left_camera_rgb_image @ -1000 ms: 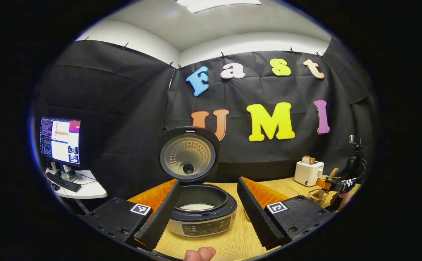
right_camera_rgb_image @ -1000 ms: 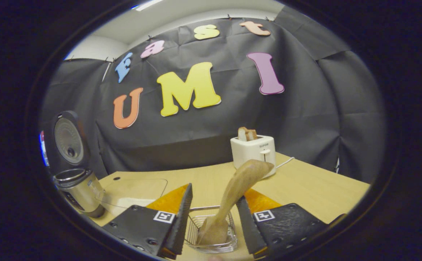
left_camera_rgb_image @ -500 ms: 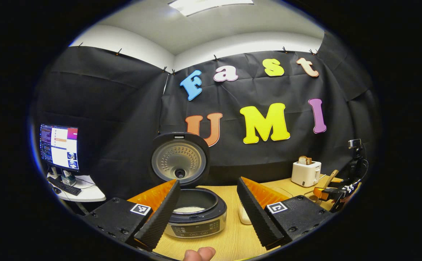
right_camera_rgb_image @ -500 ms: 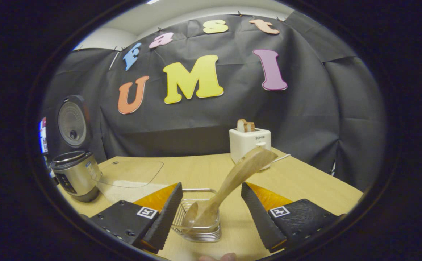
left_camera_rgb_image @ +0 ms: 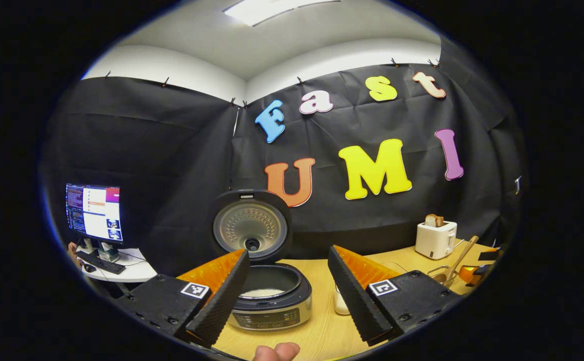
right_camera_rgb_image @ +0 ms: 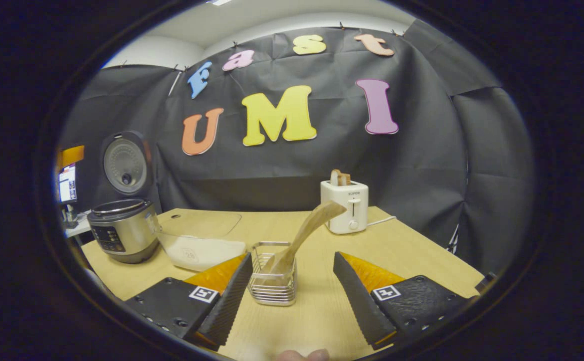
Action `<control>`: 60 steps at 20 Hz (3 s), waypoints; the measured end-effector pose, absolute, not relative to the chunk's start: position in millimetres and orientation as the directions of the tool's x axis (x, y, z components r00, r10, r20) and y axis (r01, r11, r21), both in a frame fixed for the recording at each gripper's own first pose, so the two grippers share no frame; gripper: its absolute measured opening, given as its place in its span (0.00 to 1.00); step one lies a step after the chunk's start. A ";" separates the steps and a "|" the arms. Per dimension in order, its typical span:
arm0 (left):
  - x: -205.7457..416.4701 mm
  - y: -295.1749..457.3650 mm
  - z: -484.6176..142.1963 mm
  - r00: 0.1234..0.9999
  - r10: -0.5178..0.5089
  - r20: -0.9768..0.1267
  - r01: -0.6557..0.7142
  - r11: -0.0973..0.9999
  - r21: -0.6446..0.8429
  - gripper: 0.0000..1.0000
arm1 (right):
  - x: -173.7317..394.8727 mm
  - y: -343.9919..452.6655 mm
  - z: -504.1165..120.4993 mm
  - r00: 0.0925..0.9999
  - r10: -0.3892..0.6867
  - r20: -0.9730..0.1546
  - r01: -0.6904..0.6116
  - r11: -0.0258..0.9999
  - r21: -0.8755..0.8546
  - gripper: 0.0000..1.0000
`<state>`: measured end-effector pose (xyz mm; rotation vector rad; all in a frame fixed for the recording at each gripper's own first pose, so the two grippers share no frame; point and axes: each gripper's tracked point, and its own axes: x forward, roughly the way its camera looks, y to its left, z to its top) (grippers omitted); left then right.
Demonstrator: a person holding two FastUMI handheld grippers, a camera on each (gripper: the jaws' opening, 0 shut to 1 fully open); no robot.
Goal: Close the left gripper, press the button to open the rice cooker; take a wooden spoon from the chopstick holder with the right hand, scoop a spoonful of rice and pour it into the rice cooker, then put the wooden spoon back into the chopstick holder.
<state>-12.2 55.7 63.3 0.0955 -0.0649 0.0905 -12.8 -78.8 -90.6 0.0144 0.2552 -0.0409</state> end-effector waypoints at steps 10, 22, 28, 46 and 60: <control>96.1 109.6 160.7 0.983 0.183 -0.008 -0.181 0.977 0.116 0.99 | -12.6 -50.9 -52.3 0.982 0.093 -0.166 -0.101 0.994 -0.038 0.96; 224.6 181.6 186.4 0.933 0.225 -0.280 -0.230 0.973 0.014 0.99 | -2.6 -55.2 -70.7 0.969 0.103 -0.223 -0.094 0.994 0.051 0.95; 246.0 198.5 147.5 0.876 0.253 -0.410 -0.265 0.964 0.029 0.99 | 0.8 -56.2 -71.3 0.969 0.092 -0.228 -0.081 0.995 0.060 0.95; 148.1 154.8 97.0 0.903 0.191 -0.384 -0.210 0.978 -0.009 0.99 | -29.0 -54.2 -50.8 0.978 0.108 -0.179 -0.103 0.994 0.039 0.96; 63.3 119.8 -16.0 0.924 0.232 -0.304 -0.241 0.970 0.008 0.99 | -41.1 -57.7 -51.4 0.987 0.104 -0.123 -0.101 0.994 0.032 0.96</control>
